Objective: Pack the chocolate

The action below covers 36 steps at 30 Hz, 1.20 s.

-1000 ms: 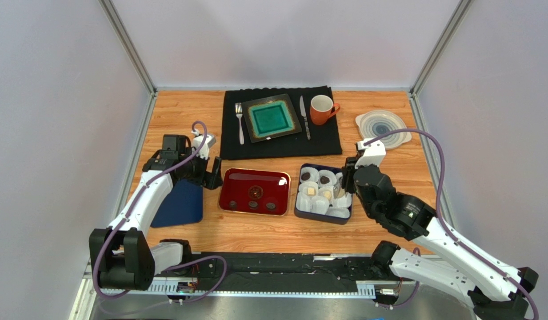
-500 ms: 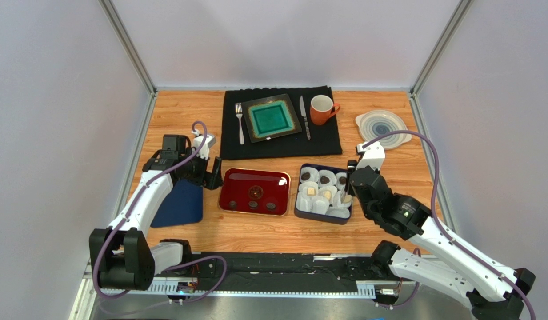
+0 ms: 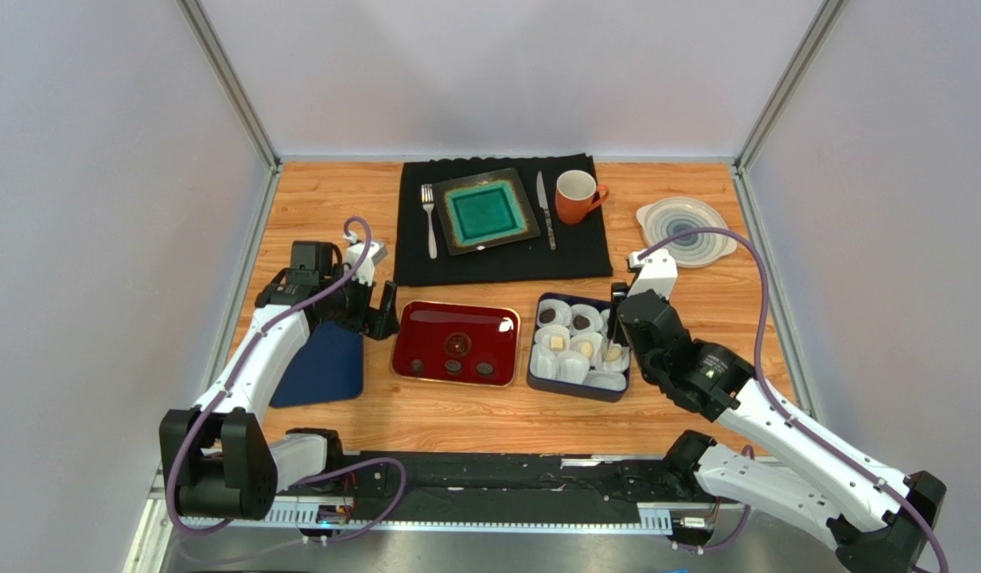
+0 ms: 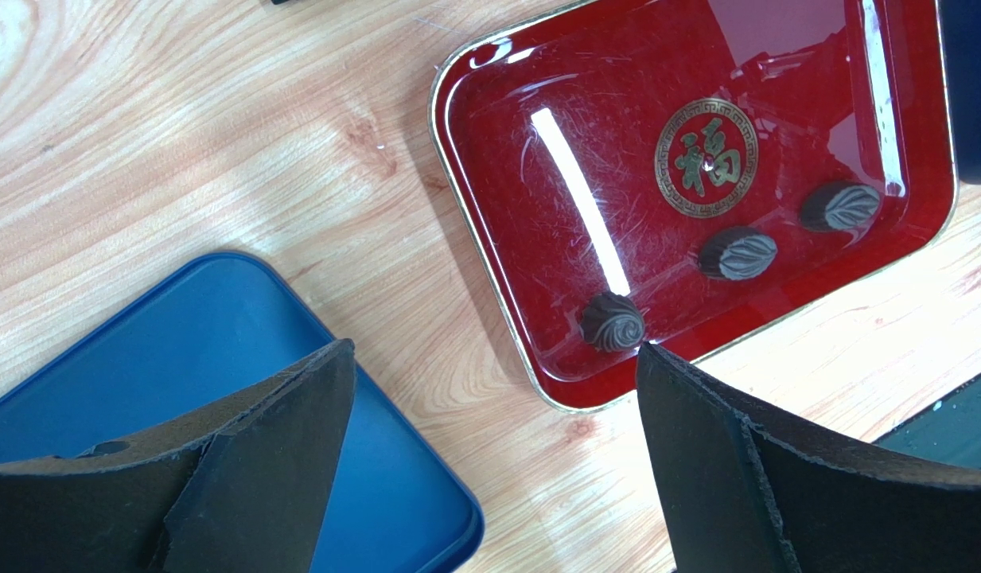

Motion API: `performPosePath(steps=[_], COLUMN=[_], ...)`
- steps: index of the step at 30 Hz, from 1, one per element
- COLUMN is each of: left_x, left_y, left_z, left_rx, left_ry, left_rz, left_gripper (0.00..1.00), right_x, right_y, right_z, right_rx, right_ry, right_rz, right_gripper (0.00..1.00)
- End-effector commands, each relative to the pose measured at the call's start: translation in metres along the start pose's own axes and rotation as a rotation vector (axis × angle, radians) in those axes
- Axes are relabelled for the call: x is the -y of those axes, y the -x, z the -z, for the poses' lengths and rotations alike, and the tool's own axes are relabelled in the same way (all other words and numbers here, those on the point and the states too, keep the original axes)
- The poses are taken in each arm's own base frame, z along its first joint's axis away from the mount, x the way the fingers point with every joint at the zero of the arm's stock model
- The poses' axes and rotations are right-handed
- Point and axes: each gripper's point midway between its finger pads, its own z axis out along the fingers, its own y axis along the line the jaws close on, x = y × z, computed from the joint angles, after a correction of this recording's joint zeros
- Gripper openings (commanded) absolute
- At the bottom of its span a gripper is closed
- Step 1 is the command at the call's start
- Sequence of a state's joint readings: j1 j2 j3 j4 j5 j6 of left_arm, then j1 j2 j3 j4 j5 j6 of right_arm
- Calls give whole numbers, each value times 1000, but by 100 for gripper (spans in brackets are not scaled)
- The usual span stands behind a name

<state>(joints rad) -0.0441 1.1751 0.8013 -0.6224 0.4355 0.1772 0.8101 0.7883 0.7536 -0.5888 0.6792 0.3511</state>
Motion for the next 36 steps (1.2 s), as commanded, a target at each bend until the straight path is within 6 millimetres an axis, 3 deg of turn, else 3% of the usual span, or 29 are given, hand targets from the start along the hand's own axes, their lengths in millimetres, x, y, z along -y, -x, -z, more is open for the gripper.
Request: performPosePath(steps=[1, 10, 17, 25, 31, 36], left_x=[0, 0, 0, -3, -9, -25], left_y=[7, 5, 6, 2, -2, -12], left_z=[4, 5, 6, 4, 2, -2], left_rx=[15, 10, 14, 3, -14, -59], left_ry=[-3, -1, 2, 18, 38, 106], left_rz=[-13, -9, -13, -12, 3, 9], left_gripper=[96, 96, 96, 96, 96, 96], right_x=[-3, 0, -18, -76, -130, -184], right_y=[13, 13, 36, 76, 77, 77], right_z=[1, 4, 8, 14, 13, 15], right_rx=[49, 53, 85, 123, 124, 121], right_ry=[17, 12, 91, 247, 349, 449], right_rz=[-50, -52, -73, -29, 18, 54], right_gripper=[42, 46, 45, 43, 43, 43])
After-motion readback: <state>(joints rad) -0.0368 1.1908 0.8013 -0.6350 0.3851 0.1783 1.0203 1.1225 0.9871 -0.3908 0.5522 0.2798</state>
